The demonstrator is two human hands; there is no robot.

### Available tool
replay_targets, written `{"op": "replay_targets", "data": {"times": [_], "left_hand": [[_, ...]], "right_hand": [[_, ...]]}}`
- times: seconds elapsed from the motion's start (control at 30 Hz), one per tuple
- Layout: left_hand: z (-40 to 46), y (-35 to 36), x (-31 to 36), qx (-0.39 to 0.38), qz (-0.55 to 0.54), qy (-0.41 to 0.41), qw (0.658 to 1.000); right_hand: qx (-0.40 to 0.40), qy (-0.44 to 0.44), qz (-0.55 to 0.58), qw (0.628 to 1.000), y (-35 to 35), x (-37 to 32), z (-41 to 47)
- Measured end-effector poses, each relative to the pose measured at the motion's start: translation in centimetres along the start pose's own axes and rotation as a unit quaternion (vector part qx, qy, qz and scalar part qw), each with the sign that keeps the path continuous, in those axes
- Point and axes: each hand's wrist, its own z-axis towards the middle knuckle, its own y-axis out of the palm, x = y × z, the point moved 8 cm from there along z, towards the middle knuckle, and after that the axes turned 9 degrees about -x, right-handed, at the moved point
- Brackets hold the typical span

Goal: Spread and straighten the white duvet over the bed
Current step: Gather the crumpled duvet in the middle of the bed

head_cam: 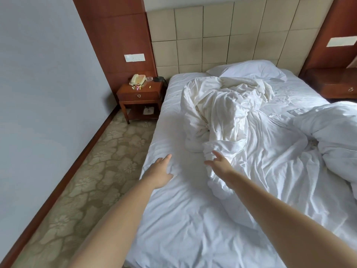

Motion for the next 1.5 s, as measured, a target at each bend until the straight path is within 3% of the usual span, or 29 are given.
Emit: {"op": "replay_targets", "data": {"times": [0.33, 0.47, 0.67, 1.0, 1.5], "left_hand": [[-3.6, -6.9, -15.3, -0.010, 0.020, 0.081, 0.996], [-1.8, -9.2, -19.0, -0.020, 0.010, 0.098, 0.995], [4.9, -13.3, -20.0, -0.048, 0.044, 0.144, 0.987], [20.6, -21.2, -18.4, -0.106, 0.093, 0.203, 0.969], [40.9, -28.2, -9.8, -0.174, 0.154, 0.351, 0.907]], "right_hand": [[0.047, 0.028, -0.049, 0.997, 17.4, -3.3, 0.9], [0.043, 0.048, -0.208, 0.976, 20.3, -4.9, 2.0], [0.076, 0.069, -0.276, 0.956, 19.4, -8.0, 8.7], [0.146, 0.134, -0.170, 0.965, 16.8, -11.5, 22.4], [0.318, 0.202, -0.124, 0.918, 9.0, -18.0, 33.2]]}}
